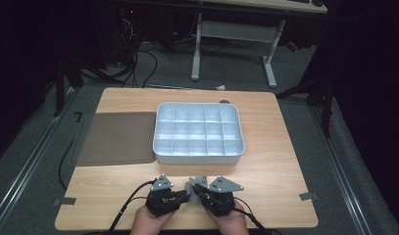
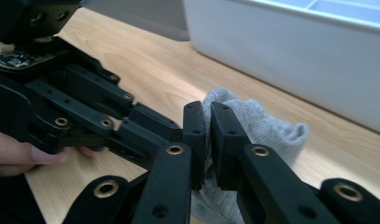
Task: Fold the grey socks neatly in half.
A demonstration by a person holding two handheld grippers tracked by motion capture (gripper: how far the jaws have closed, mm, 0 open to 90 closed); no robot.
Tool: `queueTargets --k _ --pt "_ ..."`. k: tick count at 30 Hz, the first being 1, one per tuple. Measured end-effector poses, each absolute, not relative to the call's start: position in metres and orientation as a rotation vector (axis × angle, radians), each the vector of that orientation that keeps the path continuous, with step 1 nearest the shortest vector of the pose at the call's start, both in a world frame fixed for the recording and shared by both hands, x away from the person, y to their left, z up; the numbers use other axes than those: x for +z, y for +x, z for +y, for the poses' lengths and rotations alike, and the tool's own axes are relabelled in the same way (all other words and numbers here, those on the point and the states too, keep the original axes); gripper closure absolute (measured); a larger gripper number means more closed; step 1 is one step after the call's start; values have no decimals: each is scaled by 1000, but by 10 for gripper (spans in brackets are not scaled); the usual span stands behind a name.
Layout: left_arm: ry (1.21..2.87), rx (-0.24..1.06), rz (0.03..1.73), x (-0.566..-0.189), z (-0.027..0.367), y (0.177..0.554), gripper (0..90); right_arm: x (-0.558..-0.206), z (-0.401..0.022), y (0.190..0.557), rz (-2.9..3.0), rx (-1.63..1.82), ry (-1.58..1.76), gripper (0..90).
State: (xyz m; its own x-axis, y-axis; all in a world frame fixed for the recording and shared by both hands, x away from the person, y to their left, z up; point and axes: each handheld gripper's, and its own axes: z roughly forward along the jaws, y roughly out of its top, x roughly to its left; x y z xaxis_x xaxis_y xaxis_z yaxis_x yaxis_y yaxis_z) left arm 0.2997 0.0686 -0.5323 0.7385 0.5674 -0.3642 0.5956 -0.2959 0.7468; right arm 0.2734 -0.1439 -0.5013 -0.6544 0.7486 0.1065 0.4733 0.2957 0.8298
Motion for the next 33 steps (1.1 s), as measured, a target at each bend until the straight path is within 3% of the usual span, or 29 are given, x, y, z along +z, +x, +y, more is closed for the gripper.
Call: queueTargets --k 8,16,33 --pt "1961 -27 891 -530 75 299 666 -516 -140 275 2301 1276 1143 854" --pt "1931 52 953 -527 93 301 780 -527 -136 275 2353 1265 1137 851" --pt "1922 148 936 -524 85 299 790 -530 -127 268 2372 1203 1052 787"
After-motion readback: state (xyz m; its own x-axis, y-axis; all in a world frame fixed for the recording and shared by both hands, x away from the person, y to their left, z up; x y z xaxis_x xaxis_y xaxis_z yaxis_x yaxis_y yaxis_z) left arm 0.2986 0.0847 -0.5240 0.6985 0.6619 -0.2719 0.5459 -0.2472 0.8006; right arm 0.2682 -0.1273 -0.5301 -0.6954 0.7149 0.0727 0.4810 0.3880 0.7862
